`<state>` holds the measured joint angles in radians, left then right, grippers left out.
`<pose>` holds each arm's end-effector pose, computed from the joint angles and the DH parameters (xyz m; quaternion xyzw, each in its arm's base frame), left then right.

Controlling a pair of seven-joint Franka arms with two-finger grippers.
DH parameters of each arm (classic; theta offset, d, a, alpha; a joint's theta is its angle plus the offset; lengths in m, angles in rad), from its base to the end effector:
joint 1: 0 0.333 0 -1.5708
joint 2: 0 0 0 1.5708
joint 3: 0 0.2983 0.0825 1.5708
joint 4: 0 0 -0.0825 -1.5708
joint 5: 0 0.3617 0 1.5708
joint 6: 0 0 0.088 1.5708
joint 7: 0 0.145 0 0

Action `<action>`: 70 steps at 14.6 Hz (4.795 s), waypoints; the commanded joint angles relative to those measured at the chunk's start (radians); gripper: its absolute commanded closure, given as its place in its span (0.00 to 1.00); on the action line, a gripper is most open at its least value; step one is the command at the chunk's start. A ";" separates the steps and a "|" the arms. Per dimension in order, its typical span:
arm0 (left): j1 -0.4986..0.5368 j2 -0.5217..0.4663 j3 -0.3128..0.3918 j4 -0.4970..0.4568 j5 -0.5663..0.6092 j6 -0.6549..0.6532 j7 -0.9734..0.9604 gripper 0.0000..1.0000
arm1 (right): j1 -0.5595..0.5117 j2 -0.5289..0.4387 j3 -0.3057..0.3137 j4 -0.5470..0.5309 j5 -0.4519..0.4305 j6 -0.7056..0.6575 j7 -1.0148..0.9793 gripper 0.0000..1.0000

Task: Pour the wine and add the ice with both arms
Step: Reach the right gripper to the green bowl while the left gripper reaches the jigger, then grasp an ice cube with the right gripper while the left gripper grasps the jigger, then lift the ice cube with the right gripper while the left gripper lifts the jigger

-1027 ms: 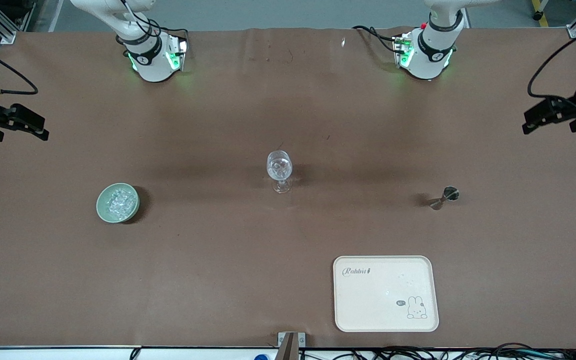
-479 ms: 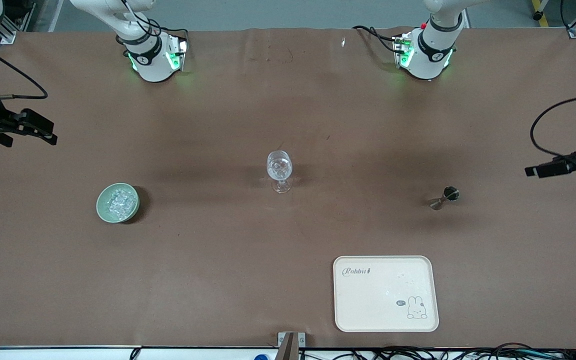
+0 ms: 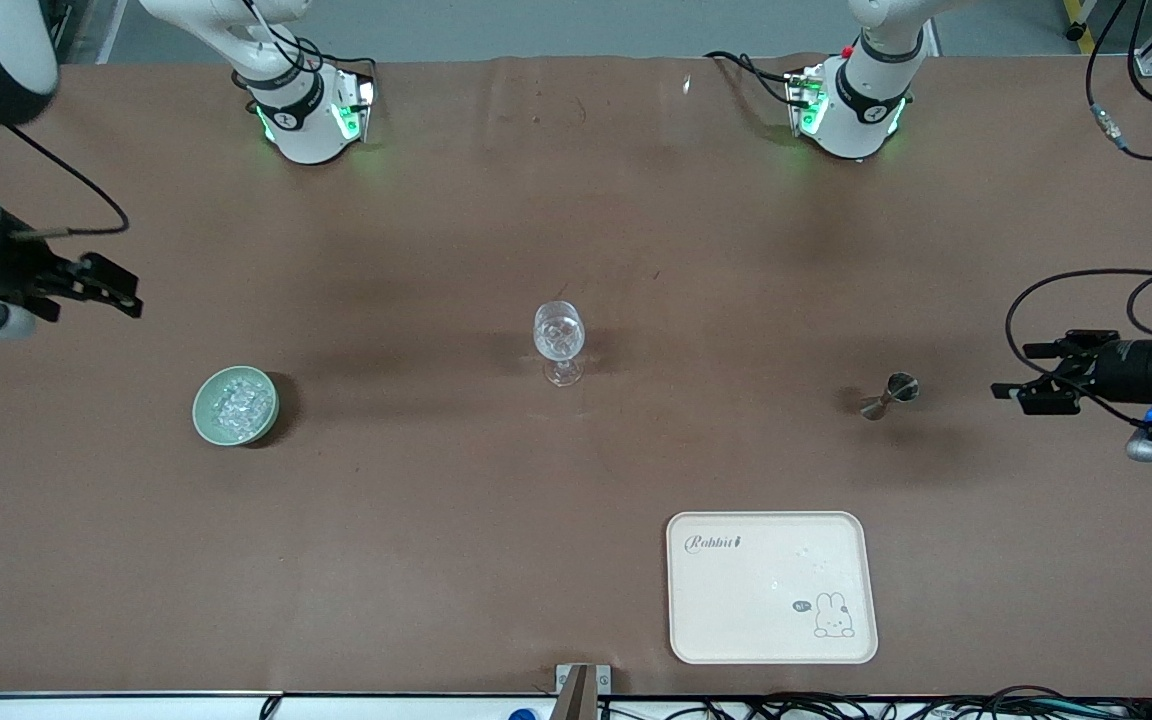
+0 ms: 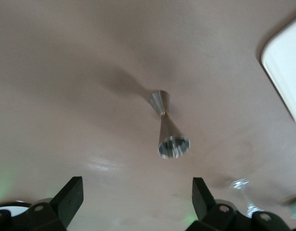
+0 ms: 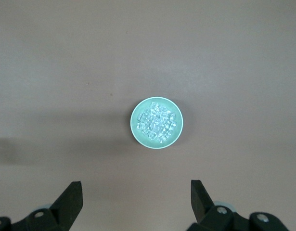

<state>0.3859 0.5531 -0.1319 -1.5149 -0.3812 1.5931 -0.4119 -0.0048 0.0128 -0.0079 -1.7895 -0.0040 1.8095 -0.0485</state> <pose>0.5941 0.1081 0.2894 0.8792 0.3565 -0.2450 0.1996 0.5463 -0.0074 0.4832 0.9998 0.0184 0.0035 0.0021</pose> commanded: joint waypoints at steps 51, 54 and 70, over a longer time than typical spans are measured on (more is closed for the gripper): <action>0.053 0.363 -0.020 -0.042 -0.435 0.002 -0.103 0.56 | -0.043 0.038 -0.011 0.334 -0.001 -0.318 0.062 0.97; 0.053 0.361 -0.020 -0.041 -0.435 -0.004 -0.103 0.63 | -0.037 -0.138 -0.009 0.101 -0.001 -0.221 0.061 0.99; 0.057 0.338 -0.094 -0.024 -0.443 -0.042 -0.186 0.99 | -0.008 -0.135 -0.004 0.101 -0.001 -0.193 0.065 1.00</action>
<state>0.4418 0.9134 -0.2068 -1.5362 -0.8063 1.5680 -0.5740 -0.0340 -0.1126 -0.0199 -1.6717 -0.0044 1.5997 0.0073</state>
